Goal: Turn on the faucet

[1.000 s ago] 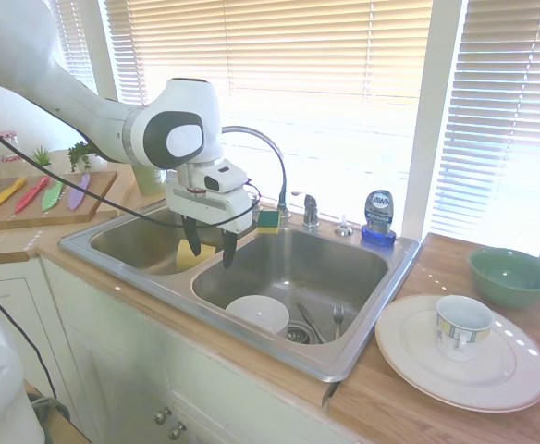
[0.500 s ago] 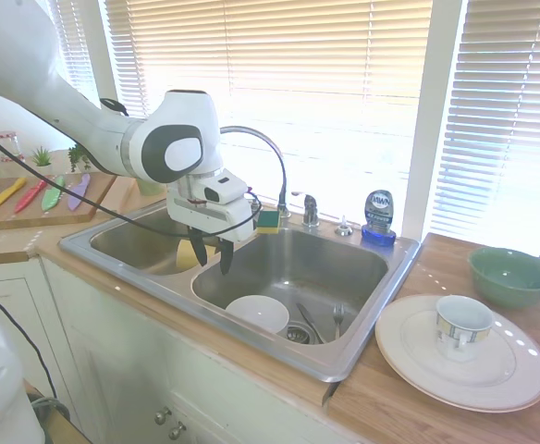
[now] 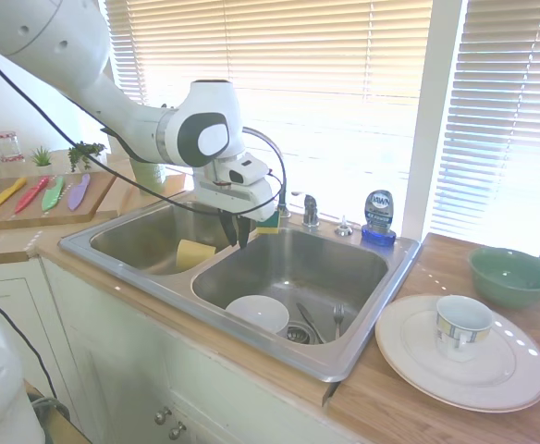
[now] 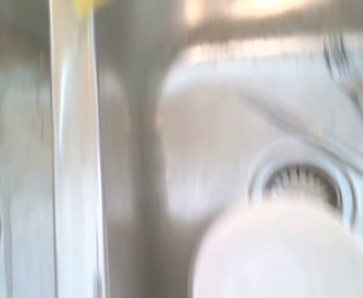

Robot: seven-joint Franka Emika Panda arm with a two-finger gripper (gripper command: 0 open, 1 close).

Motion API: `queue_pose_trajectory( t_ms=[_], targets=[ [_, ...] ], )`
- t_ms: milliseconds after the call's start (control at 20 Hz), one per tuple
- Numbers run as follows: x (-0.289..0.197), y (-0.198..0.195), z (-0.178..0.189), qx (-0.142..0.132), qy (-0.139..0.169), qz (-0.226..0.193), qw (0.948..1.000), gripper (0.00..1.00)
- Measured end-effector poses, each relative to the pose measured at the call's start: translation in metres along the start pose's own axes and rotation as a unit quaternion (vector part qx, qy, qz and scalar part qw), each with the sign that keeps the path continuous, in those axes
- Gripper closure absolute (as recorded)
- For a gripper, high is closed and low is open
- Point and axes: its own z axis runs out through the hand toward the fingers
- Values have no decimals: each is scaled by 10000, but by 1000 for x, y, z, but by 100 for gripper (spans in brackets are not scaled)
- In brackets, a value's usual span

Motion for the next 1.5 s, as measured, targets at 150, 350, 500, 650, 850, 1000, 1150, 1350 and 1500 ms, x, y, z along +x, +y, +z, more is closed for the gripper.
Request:
queue_pose_trajectory(
  t_ms=[150,350,500,650,850,1000,1150,1350,1500],
  targets=[
    [28,-36,3,53,57,39,10000,100],
    [63,-75,1,77,103,110,9999,100],
    [84,-102,1,92,141,174,9997,100],
    [100,-125,6,68,168,269,9995,100],
    [113,-148,10,48,212,340,9992,100],
    [119,-159,9,15,231,394,9990,100],
    [123,-167,8,35,259,444,9987,100],
    [129,-175,1,137,344,479,9982,100],
    [127,-180,-4,202,383,458,9980,100]
  ],
)
